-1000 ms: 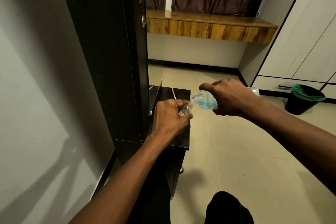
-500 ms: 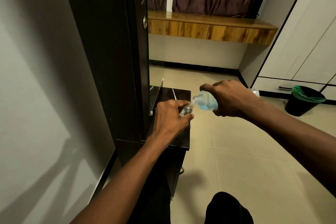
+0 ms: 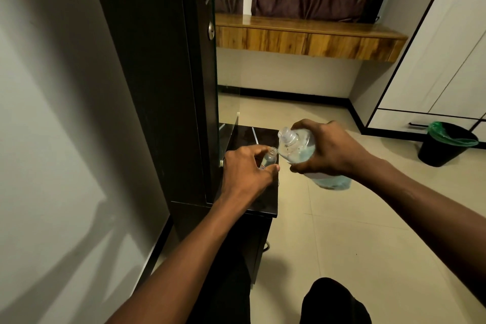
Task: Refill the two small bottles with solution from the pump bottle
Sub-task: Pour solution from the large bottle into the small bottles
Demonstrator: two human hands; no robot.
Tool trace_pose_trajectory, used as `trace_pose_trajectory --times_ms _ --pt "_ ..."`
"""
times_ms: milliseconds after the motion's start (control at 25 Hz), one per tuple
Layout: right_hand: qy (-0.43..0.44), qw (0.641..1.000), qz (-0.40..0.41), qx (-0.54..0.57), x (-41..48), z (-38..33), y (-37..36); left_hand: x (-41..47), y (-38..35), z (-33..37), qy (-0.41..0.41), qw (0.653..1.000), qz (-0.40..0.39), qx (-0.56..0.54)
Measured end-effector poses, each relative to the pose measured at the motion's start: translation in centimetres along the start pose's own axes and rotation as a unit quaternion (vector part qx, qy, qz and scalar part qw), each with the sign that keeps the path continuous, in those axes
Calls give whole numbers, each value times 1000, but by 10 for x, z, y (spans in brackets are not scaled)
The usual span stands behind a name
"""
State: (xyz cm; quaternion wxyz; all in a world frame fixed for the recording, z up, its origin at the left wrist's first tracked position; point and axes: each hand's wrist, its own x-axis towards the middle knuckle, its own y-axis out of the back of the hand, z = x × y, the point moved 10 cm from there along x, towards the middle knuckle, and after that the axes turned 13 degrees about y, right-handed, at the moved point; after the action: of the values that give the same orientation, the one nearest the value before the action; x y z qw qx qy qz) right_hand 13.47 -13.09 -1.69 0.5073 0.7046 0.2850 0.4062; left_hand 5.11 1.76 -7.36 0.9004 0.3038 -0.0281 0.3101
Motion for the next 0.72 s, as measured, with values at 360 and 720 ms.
trace_pose_trajectory --times_ms 360,720 --pt "-65 979 150 119 -13 38 -8 -7 -35 -73 89 996 -16 4" --pt "-59 977 158 132 -8 53 -21 -8 -54 -96 109 994 -23 6"
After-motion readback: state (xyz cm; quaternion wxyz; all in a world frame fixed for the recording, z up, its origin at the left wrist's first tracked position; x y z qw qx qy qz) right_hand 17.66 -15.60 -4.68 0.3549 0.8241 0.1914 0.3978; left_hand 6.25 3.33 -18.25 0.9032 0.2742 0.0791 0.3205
